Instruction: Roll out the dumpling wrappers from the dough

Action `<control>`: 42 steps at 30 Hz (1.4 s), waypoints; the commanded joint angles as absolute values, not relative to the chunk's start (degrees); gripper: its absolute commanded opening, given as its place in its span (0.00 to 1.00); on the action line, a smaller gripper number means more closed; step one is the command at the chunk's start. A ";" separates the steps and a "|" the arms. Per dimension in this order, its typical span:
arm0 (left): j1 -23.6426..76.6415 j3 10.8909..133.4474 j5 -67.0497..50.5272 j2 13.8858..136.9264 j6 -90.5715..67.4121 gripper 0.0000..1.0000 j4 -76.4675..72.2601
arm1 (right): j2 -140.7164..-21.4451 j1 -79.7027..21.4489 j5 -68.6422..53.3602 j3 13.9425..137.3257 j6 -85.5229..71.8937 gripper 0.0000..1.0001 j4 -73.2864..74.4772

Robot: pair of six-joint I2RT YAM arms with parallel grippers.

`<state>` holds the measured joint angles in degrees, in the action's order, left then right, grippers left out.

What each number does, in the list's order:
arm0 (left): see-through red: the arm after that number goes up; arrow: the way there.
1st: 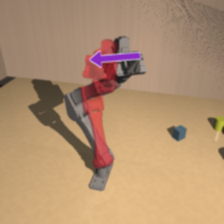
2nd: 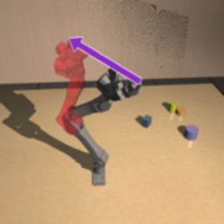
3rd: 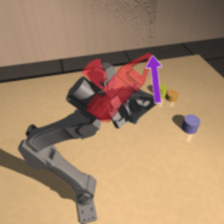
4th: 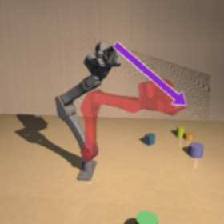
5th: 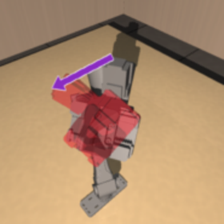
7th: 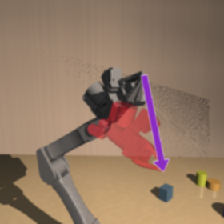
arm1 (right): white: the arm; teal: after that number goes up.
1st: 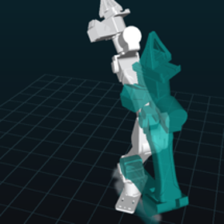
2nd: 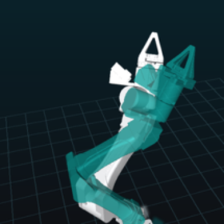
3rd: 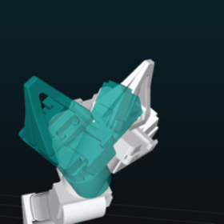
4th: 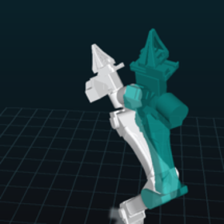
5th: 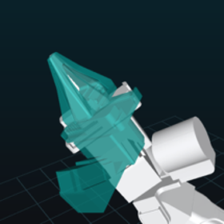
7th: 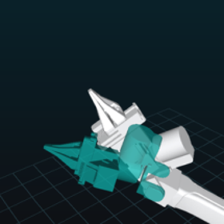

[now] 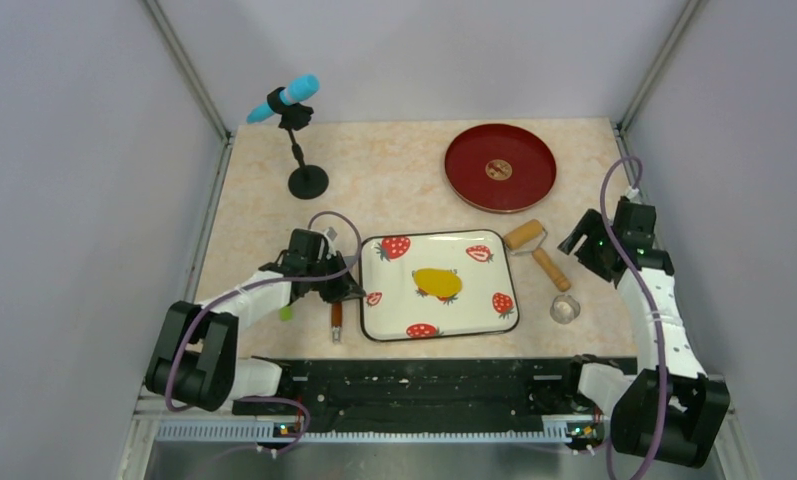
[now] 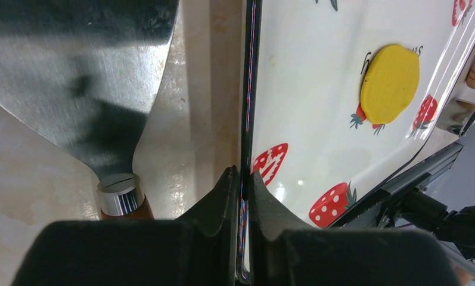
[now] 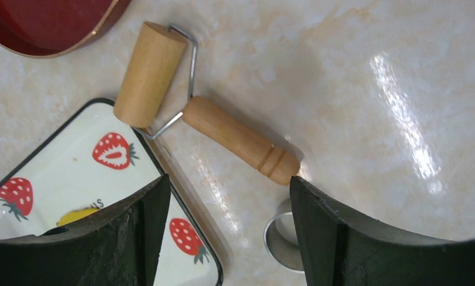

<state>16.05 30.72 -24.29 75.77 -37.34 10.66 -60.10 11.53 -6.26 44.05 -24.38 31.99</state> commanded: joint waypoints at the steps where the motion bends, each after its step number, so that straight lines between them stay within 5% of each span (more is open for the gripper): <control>1: 16.22 33.70 -25.31 73.88 -36.02 0.11 8.30 | -56.76 12.04 -2.16 45.05 -26.60 0.68 42.24; 21: 16.00 32.48 -31.02 76.80 -34.25 0.11 2.46 | -66.71 26.70 -10.62 41.73 -29.56 0.55 48.08; 32: 15.82 31.60 -31.88 78.44 -35.08 0.10 0.50 | -66.97 26.81 -14.05 40.47 -29.70 0.38 48.55; 42: 15.73 31.48 -32.04 79.70 -35.78 0.10 -2.03 | -69.50 26.81 -15.79 39.85 -29.11 0.32 49.30</control>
<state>15.79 31.18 -29.23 79.61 -35.62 2.96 -68.66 26.33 -13.91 40.07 -29.63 49.17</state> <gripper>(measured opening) 0.112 0.355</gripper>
